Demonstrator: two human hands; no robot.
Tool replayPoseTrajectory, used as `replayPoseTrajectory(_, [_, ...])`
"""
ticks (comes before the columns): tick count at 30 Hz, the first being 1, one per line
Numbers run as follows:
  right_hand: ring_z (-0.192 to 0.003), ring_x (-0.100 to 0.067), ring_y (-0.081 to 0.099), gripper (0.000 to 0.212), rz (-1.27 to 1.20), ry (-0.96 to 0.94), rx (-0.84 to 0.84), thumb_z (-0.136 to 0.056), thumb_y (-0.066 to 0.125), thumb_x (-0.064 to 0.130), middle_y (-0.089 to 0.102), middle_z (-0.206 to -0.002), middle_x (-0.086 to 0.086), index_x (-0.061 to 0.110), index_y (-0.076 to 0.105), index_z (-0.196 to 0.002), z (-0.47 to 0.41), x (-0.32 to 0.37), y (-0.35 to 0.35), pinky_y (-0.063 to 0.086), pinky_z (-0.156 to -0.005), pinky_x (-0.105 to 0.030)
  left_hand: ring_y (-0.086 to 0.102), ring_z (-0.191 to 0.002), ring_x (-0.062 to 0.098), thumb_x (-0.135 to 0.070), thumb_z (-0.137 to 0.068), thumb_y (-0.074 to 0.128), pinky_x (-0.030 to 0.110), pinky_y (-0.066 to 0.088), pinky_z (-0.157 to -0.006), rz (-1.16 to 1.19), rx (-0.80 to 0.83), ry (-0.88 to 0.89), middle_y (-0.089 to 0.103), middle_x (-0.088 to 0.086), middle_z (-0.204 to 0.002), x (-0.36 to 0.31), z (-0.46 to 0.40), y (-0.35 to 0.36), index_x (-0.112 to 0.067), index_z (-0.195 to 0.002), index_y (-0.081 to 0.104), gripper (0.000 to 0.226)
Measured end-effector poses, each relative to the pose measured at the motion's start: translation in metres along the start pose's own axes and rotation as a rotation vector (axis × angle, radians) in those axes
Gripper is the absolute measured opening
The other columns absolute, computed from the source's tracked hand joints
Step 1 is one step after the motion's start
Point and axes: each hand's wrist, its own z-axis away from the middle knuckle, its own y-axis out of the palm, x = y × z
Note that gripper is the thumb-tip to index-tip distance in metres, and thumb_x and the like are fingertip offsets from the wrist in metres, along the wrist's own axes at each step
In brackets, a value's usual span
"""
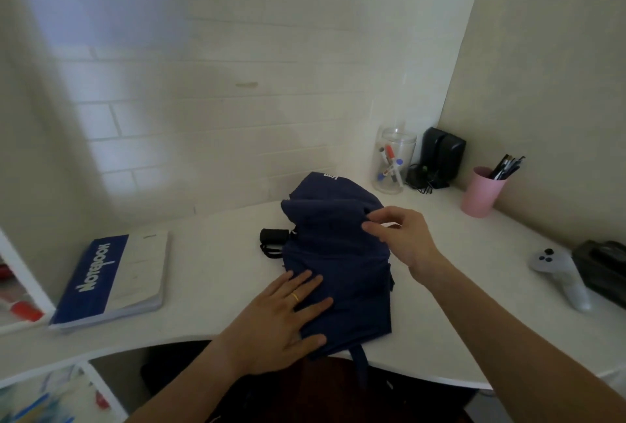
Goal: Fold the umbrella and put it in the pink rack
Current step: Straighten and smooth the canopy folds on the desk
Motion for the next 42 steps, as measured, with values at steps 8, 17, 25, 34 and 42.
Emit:
replayPoseTrajectory(8, [-0.075, -0.019, 0.073, 0.017, 0.024, -0.102, 0.233, -0.078, 0.079, -0.006, 0.076, -0.083, -0.011, 0.009, 0.069, -0.081, 0.063, -0.027, -0.029, 0.055, -0.069, -0.022, 0.057, -0.109, -0.001, -0.04, -0.1, 0.056, 0.018, 0.047, -0.094, 0.495, -0.182, -0.263, 0.067, -0.014, -0.119, -0.026, 0.009, -0.006, -0.028, -0.115, 0.072, 0.025])
replayPoseTrajectory(17, [-0.085, -0.018, 0.074, 0.018, 0.101, 0.061, 0.252, -0.081, 0.081, 0.023, 0.078, -0.084, -0.003, 0.017, 0.071, -0.094, 0.085, -0.059, -0.019, 0.056, -0.088, -0.034, 0.074, -0.095, 0.014, -0.048, -0.099, 0.057, 0.03, 0.048, -0.1, 1.418, -0.307, -0.938, 0.082, 0.002, -0.088, -0.033, -0.023, -0.038, -0.009, -0.096, 0.081, 0.045])
replayPoseTrajectory(25, [-0.091, -0.026, 0.073, 0.057, -0.249, 0.445, 0.113, -0.077, 0.082, 0.044, 0.069, -0.112, -0.005, 0.015, 0.058, -0.12, 0.078, -0.022, 0.006, 0.062, -0.071, -0.033, 0.073, -0.08, -0.002, -0.019, -0.095, 0.069, 0.007, 0.048, -0.068, 1.365, -0.329, -0.859, 0.081, -0.009, -0.084, -0.044, -0.018, -0.038, -0.011, -0.083, 0.081, 0.018])
replayPoseTrajectory(34, [-0.078, -0.017, 0.068, 0.021, -0.205, 0.399, 0.083, -0.083, 0.078, 0.01, 0.076, -0.097, -0.01, -0.001, 0.068, -0.098, 0.086, -0.034, -0.004, 0.049, -0.049, -0.015, 0.071, -0.082, 0.013, -0.037, -0.095, 0.065, 0.018, 0.046, -0.081, 1.285, -0.215, -0.693, 0.077, 0.007, -0.074, -0.052, -0.003, -0.034, -0.008, -0.052, 0.073, 0.052])
replayPoseTrajectory(42, [-0.098, -0.023, 0.063, 0.081, 0.442, 0.212, 0.177, -0.067, 0.089, 0.027, 0.061, -0.105, 0.002, 0.022, 0.038, -0.13, 0.096, -0.043, -0.007, 0.052, -0.079, -0.035, 0.061, -0.064, 0.008, -0.019, -0.085, 0.079, 0.019, 0.049, -0.06, 0.777, -0.44, -0.653, 0.06, -0.002, -0.068, -0.041, 0.004, -0.006, -0.023, -0.082, 0.052, 0.028])
